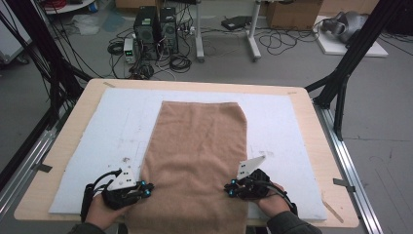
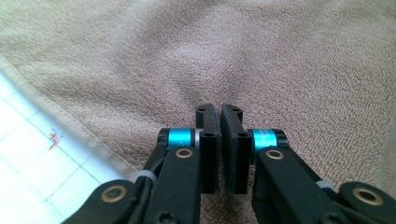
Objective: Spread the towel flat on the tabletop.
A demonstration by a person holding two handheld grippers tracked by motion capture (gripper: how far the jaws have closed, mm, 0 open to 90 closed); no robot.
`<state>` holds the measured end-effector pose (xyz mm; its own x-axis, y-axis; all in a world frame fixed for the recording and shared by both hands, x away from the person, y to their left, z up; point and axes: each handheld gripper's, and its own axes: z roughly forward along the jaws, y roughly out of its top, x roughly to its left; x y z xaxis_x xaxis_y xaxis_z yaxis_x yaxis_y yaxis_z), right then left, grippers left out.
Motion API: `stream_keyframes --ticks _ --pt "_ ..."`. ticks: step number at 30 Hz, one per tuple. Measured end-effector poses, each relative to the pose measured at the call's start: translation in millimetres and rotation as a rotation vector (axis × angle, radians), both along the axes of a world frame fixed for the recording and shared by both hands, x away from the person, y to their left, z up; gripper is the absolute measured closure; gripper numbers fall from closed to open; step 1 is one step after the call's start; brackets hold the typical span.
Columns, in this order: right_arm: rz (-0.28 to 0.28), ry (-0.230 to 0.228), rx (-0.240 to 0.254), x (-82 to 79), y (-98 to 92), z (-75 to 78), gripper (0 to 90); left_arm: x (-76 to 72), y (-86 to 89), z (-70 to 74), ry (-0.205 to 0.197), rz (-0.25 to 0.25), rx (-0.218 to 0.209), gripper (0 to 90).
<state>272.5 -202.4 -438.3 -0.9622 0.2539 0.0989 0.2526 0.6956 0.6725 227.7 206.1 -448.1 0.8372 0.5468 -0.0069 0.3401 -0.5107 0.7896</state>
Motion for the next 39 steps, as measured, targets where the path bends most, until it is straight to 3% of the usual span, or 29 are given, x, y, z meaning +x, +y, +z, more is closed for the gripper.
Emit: stream_keyframes --ticks 7,12,14,16,17,20,21,23,25,27,29,32,39 --pt "0.031 -0.022 0.0 -2.2 6.7 1.0 85.8 -24.2 11.1 0.6 -0.018 0.022 -0.01 86.7" --pt "0.098 0.015 0.012 -9.7 11.4 3.4 86.1 -37.2 14.7 3.3 -0.009 0.015 -0.027 86.6" --pt "0.107 0.03 0.049 -14.4 6.6 7.2 82.2 -38.7 15.1 4.7 -0.006 0.005 -0.034 85.7" --pt "0.079 0.03 0.103 -13.2 -2.3 12.1 76.2 -35.3 15.2 7.2 -0.008 0.005 -0.054 80.3" --pt "0.034 0.004 0.102 -10.3 -6.3 13.8 72.1 -30.5 14.7 9.3 -0.01 0.01 -0.059 74.2" --pt "-0.062 -0.03 0.063 2.8 -13.4 12.5 65.4 -15.8 12.5 12.3 -0.01 0.027 -0.057 64.5" --pt "-0.085 -0.023 0.057 8.1 -14.4 10.5 65.1 -8.1 11.1 11.7 -0.006 0.042 -0.044 60.5" --pt "-0.126 -0.046 0.028 16.7 -12.3 5.5 59.7 1.4 9.7 7.1 0.021 0.056 -0.036 59.1" --pt "-0.124 -0.016 0.015 21.6 -9.3 0.3 65.0 6.5 8.5 -0.2 0.054 0.053 -0.021 62.9" --pt "-0.117 -0.02 0.02 21.5 -8.1 -2.3 67.2 2.1 10.3 -2.6 0.044 0.064 -0.047 63.8" --pt "-0.093 0.009 0.033 21.4 -11.4 -2.1 67.2 -1.0 12.1 -3.3 0.033 0.057 -0.05 63.5" --pt "-0.082 0.03 0.053 22.7 -13.9 -2.2 59.5 0.8 12.3 -0.3 0.04 0.054 -0.05 59.9" --pt "-0.141 -0.016 0.077 25.9 -16.2 5.5 46.0 19.0 6.2 18.1 0.023 0.067 -0.083 46.2"
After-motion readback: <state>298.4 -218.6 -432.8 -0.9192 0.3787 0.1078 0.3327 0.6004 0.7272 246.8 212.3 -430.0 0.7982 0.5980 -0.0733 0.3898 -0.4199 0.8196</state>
